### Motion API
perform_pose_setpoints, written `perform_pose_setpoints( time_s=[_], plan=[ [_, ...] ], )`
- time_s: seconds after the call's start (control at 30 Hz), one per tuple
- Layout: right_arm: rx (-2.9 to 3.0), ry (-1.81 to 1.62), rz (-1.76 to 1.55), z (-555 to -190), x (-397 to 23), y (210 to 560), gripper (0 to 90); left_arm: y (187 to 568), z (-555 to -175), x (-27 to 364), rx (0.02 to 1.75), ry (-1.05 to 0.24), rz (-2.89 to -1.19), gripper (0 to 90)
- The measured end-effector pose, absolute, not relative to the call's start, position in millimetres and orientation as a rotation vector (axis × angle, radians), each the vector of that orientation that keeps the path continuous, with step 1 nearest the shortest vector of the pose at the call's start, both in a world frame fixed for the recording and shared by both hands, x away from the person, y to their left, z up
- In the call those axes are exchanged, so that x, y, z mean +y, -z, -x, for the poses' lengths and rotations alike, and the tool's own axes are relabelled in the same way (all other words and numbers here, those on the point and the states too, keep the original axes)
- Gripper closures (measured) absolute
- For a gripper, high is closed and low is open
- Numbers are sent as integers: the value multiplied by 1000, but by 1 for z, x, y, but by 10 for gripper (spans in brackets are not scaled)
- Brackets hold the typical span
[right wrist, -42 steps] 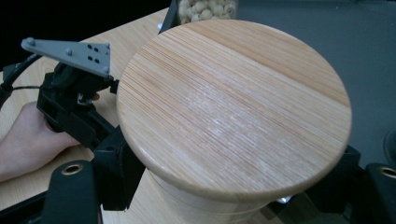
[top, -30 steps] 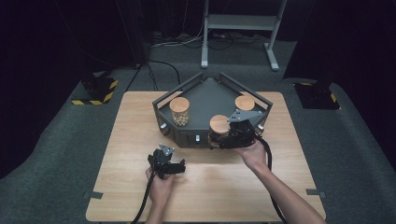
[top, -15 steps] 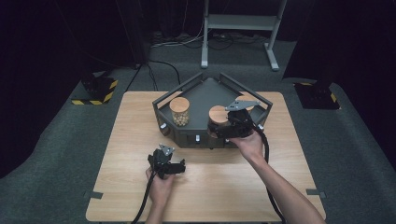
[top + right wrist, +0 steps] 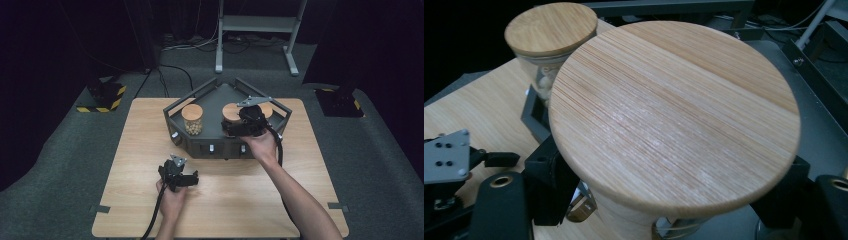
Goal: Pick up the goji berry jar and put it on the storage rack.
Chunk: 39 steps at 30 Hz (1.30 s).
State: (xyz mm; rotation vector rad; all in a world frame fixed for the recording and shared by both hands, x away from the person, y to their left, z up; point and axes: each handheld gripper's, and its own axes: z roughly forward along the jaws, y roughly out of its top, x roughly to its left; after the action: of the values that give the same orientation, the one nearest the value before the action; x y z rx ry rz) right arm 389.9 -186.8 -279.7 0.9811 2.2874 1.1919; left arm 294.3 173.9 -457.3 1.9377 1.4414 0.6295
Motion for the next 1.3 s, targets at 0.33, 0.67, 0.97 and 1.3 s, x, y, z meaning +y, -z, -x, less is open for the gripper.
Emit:
perform_pose_setpoints(
  time_s=[0.33,0.67,0.97,1.3],
  plan=[
    [2274,-1131,-1039,-403,-171,286,254,458,-294,174,1443,-629,-1933,34],
    [2255,-1123,-1080,-410,-167,293,254,458,-294,174,1443,-629,-1933,34],
    [2254,-1120,-1095,-415,-159,298,254,458,-294,174,1443,-629,-1933,34],
    [2269,-1112,-1094,-418,-154,303,254,458,-294,174,1443,-629,-1933,34]
  ],
)
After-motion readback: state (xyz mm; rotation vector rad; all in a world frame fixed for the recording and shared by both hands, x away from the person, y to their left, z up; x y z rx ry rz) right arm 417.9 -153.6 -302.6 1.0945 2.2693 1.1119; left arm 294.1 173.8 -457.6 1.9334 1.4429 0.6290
